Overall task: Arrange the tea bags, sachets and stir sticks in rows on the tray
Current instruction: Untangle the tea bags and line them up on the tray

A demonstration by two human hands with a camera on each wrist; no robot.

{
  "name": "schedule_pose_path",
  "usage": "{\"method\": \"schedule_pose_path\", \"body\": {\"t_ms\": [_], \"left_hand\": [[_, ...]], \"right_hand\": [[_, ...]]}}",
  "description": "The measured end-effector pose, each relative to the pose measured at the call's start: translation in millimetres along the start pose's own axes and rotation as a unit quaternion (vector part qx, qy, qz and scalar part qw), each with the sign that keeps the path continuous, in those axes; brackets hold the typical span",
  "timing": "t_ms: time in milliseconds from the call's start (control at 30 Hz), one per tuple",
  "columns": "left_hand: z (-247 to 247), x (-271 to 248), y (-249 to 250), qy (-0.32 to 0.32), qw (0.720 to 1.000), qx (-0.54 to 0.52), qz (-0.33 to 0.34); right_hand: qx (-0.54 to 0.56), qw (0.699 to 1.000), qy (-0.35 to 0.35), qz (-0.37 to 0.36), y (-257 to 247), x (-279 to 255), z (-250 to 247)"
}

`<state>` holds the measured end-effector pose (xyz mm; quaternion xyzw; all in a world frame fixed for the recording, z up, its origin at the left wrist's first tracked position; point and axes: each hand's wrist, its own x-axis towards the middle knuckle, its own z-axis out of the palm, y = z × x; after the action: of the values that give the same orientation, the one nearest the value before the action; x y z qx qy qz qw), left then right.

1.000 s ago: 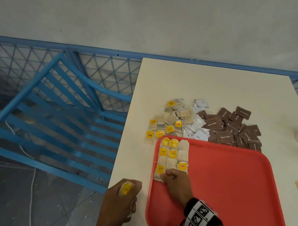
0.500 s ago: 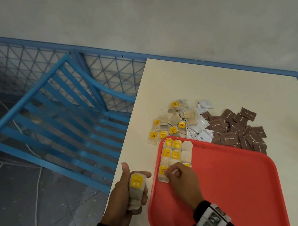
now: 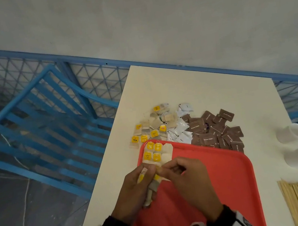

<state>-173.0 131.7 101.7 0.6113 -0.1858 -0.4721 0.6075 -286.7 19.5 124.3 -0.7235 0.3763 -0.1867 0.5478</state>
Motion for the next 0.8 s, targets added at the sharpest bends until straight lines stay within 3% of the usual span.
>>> {"method": "schedule_pose_path", "body": {"t_ms": [133, 267, 433, 600, 800], "left_hand": [[12.5, 1.3, 2.1, -0.024, 0.999, 0.028, 0.003], [18.1, 1.6, 10.5, -0.022, 0.997, 0.073, 0.008], [29.9, 2.6, 36.7, 0.018, 0.988, 0.12, 0.095], [38.3, 3.0, 49.3, 0.009, 0.982, 0.134, 0.132], [23.7, 1.0, 49.3, 0.043, 0.995, 0.041, 0.076]], "right_hand": [[0.035, 0.999, -0.014, -0.026, -6.9, -0.5, -36.0], [-0.029, 0.993, 0.002, -0.114, -12.4, -3.4, -62.8], [-0.093, 0.978, -0.016, -0.185, -13.9, 2.5, -77.7], [-0.06, 0.977, -0.034, -0.202, -16.4, 9.8, -73.9], [-0.044, 0.98, -0.075, -0.177, -5.2, 10.2, -51.0]]}}
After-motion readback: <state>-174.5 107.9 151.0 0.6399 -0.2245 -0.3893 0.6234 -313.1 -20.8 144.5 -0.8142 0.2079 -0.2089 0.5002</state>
